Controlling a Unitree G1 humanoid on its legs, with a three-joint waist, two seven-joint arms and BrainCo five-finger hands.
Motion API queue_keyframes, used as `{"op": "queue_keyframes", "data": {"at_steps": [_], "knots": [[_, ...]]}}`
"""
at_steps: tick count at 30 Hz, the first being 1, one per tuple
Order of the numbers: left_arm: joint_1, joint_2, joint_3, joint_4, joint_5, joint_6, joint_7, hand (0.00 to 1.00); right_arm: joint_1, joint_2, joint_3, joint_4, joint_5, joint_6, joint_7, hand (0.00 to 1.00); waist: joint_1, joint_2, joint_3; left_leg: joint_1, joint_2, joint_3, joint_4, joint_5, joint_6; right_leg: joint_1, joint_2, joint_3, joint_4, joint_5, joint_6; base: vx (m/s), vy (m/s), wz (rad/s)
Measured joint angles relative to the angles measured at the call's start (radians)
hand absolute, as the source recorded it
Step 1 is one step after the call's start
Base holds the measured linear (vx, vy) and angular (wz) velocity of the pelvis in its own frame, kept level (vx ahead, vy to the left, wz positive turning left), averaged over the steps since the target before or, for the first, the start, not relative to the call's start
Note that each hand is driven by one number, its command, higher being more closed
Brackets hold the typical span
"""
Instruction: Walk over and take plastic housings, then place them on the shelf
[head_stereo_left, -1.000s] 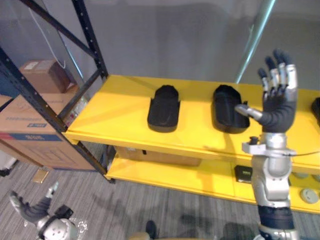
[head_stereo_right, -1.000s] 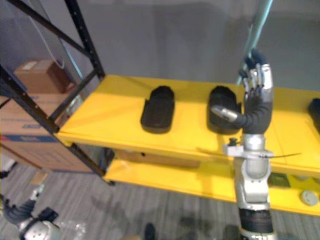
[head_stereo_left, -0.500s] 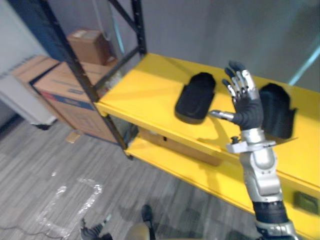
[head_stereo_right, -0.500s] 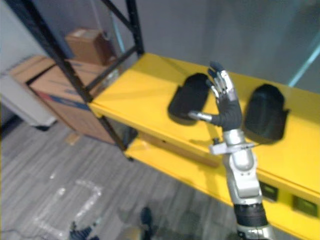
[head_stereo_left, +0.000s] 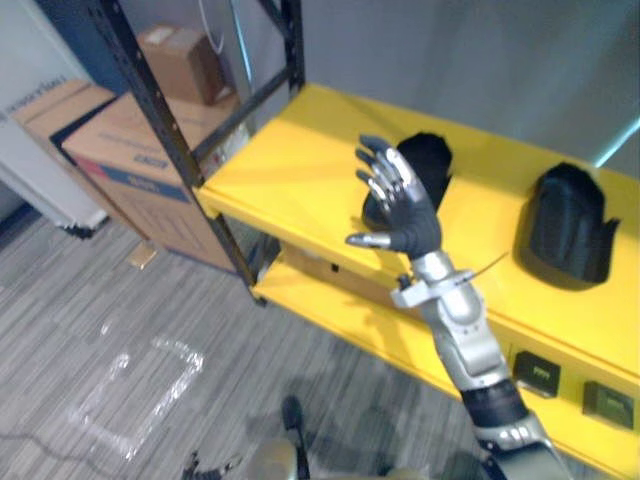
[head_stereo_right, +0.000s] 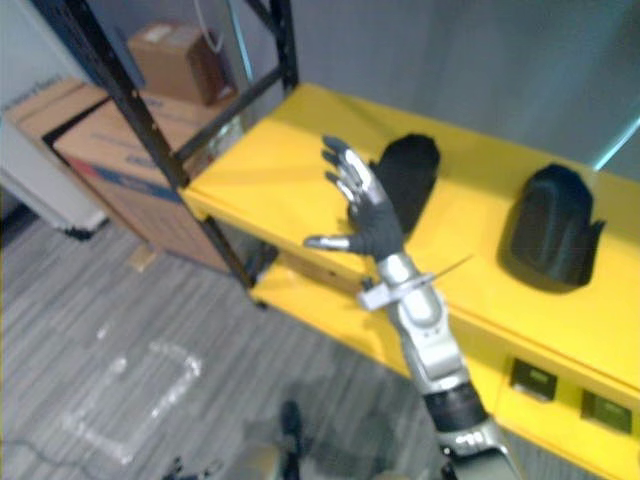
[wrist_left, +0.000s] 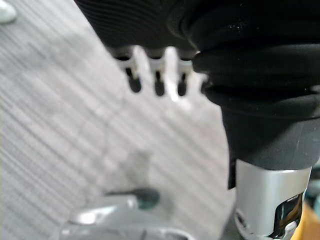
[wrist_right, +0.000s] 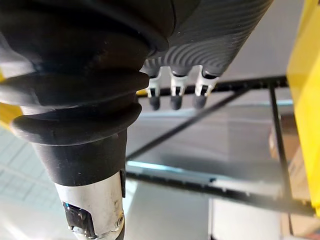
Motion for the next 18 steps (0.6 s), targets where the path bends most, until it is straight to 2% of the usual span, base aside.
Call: {"op": "queue_keyframes", "data": {"at_steps": [2,5,6,9,13,16,18], "knots": [[-0.01,-0.002,-0.026,-0.004,-0.01,-0.019,-0.004,0.0,-0.062,0.015,0.016,0.076,-0.058,0.0,-0.035,0.0,0.015,0.005,0.044,-0.021,0.003,-0.008,0.001,0.013,0.0,-0.027,0.0,-0.001,0.026,-0.001,-0.001,-0.06,0.003,0.09],[-0.021,0.002,-0.047,-0.01,-0.008,-0.034,-0.002,0.0,-0.094,0.027,0.017,0.123,-0.093,0.0,-0.055,0.0,0.023,0.013,0.078,-0.051,0.0,-0.029,0.011,0.025,0.012,-0.051,-0.009,-0.007,0.066,-0.007,0.004,0.0,-0.007,0.2],[-0.033,0.001,-0.05,-0.019,-0.009,-0.035,-0.001,0.0,-0.123,0.027,0.021,0.145,-0.096,0.001,-0.064,0.0,0.033,0.017,0.116,-0.052,-0.002,-0.028,0.031,0.021,0.018,-0.051,-0.017,-0.002,0.085,-0.013,0.008,0.02,-0.01,0.13],[-0.047,0.003,-0.056,-0.037,-0.008,-0.04,-0.001,0.0,-0.186,0.034,0.037,0.171,-0.126,0.001,-0.085,0.0,0.036,0.026,0.163,-0.1,-0.004,-0.031,0.097,-0.002,0.029,-0.09,-0.03,0.001,0.139,-0.035,0.009,-0.04,-0.001,0.06],[-0.071,0.017,-0.097,-0.03,-0.017,-0.039,-0.001,0.0,-0.226,0.046,0.043,0.246,-0.158,0.003,-0.146,0.0,0.041,0.043,0.188,-0.145,-0.005,-0.039,0.172,-0.034,0.029,-0.125,-0.052,0.005,0.201,-0.067,0.009,-0.06,0.007,0.05],[-0.089,0.02,-0.132,-0.02,-0.02,-0.04,-0.001,0.0,-0.232,0.06,0.038,0.294,-0.18,0.003,-0.237,0.0,0.047,0.063,0.198,-0.161,-0.008,-0.052,0.197,-0.043,0.026,-0.14,-0.063,0.002,0.244,-0.092,0.004,-0.05,-0.014,0.09],[-0.091,0.023,-0.138,-0.013,-0.029,-0.041,-0.001,0.0,-0.24,0.08,0.036,0.312,-0.195,0.003,-0.296,0.0,0.053,0.068,0.2,-0.165,-0.01,-0.053,0.197,-0.041,0.024,-0.153,-0.075,0.003,0.264,-0.106,0.004,-0.05,-0.016,0.05]]}}
